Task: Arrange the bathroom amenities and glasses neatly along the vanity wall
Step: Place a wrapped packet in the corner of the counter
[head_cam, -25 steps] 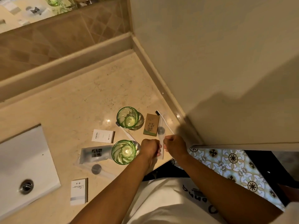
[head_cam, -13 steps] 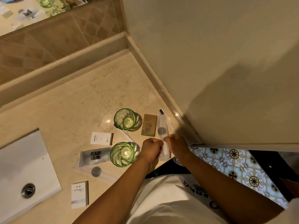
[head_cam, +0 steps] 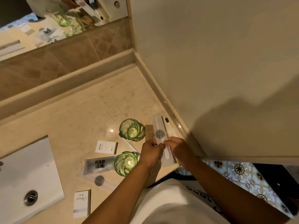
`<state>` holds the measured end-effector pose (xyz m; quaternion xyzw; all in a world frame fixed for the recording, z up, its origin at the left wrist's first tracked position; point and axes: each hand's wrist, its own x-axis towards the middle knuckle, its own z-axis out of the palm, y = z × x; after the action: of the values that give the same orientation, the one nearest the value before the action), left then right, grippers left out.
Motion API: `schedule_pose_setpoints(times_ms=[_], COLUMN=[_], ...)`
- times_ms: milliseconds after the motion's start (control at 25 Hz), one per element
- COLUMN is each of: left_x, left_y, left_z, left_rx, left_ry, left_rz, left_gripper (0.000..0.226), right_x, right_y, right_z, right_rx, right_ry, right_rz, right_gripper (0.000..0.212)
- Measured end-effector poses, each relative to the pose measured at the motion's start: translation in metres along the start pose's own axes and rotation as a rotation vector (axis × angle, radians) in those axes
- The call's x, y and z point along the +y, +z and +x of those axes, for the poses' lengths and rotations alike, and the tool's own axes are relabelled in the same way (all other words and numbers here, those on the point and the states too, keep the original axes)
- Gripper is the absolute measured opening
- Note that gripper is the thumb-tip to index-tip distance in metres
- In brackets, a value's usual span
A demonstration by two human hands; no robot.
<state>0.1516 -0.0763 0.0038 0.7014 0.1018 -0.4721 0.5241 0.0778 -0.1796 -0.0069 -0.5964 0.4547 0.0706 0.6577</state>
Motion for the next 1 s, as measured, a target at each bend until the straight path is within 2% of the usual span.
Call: schedule_pose_setpoints(times_ms=[120, 320, 480, 720, 880, 1000], left_x=[0.016, 0.061, 0.093, 0.137, 0.159, 0.173], left_y=[-0.007, -0.028, -0.045, -0.066, -0.079, -0.087], left_z=[0.004, 0.014, 0.036, 0.079, 0.117, 0.143], left_rx=[0.009, 0.050, 0.092, 0.181, 0.212, 0.218], left_ry=[0.041, 0.098, 0.134, 0.165, 0.176, 0.167], left_rz=[0.010, -0.013, -0.015, -0.044, -0.048, 0.014], left_gripper=[0.009, 0.006, 0.016, 0.007, 0.007, 0.008], right_x=[-0.013, -0.061, -0.096, -0.130, -0.140, -0.148], right_y=[0.001, 0.020, 0.034, 0.045, 0.055, 0.066], right_z=[0.009, 0.030, 0.051, 0.094, 0.118, 0.143], right_rx=[-0.006, 0.014, 0.009, -0.001, -0.043, 0.061], right_ry=[-0.144, -0.059, 0.000, -0.018, -0.091, -0.129], right_rz=[-0.014, 0.019, 0.084, 0.069, 0.042, -0.059], right_gripper=[0.027, 0.019, 0.019, 0.019, 0.008, 0.011])
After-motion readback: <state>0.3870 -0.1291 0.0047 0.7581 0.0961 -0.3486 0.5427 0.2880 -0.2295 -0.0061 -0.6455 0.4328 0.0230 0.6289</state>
